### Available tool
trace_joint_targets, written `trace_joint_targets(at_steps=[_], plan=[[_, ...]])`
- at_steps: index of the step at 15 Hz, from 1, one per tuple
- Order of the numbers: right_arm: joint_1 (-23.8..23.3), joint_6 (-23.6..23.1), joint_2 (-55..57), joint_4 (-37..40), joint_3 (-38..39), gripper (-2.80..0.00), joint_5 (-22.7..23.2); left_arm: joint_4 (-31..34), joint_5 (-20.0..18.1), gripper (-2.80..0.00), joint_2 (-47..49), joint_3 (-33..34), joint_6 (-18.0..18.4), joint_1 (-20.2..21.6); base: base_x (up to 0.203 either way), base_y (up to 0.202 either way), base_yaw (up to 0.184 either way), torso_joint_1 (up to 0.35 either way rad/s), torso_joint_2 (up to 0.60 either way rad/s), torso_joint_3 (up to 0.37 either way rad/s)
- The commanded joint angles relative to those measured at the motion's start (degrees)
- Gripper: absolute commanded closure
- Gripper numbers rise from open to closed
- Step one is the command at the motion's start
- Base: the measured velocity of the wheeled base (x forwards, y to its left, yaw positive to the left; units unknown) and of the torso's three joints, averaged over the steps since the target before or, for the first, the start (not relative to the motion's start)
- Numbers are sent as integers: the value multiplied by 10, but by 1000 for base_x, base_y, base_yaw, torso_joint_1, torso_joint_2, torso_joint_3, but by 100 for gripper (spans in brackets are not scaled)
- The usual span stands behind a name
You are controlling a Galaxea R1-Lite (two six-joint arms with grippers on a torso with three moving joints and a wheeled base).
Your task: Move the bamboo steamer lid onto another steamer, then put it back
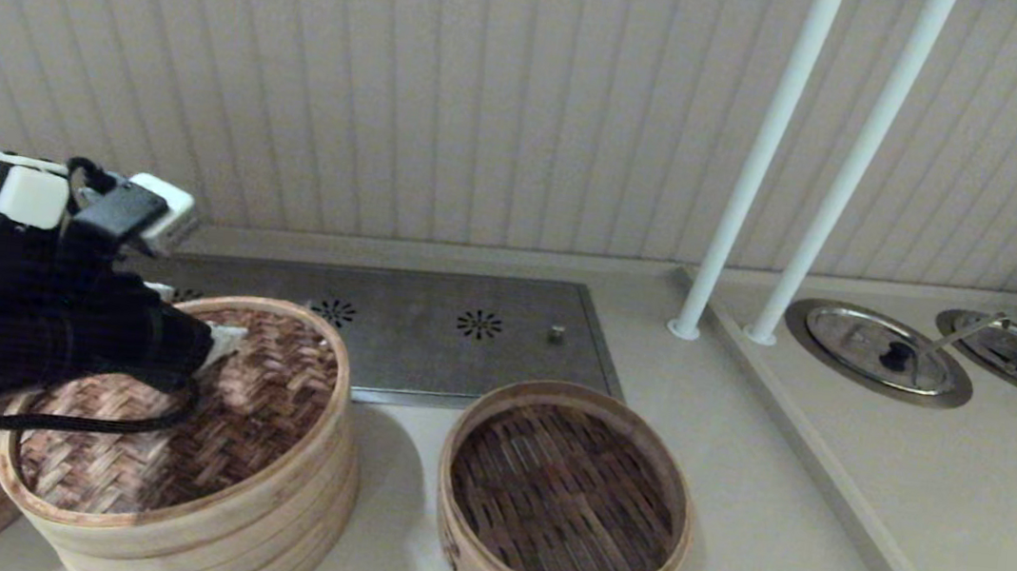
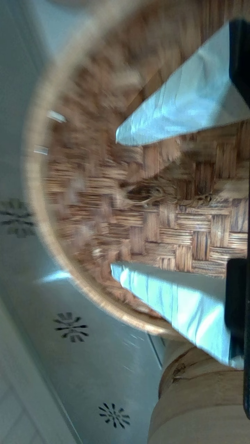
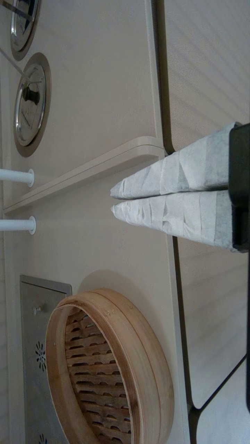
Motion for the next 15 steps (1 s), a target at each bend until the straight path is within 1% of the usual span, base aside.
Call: trace_joint_targets(at_steps=[1,3,6,8,10,12,15], plan=[[0,0,0,0,2,0,0,10,-7,0,-88,-5,-11,5,0,0,0,0,0,0],[0,0,0,0,2,0,0,35,-17,0,-160,2,-21,25,0,0,0,0,0,0],[0,0,0,0,2,0,0,101,-61,0,-270,21,-53,72,0,0,0,0,0,0],[0,0,0,0,2,0,0,127,-73,0,-341,45,-68,100,0,0,0,0,0,0],[0,0,0,0,2,0,0,140,-79,0,-408,74,-73,126,0,0,0,0,0,0],[0,0,0,0,2,0,0,157,-83,0,-486,115,-75,146,0,0,0,0,0,0],[0,0,0,0,2,0,0,172,-87,0,-594,220,-80,175,0,0,0,0,0,0]])
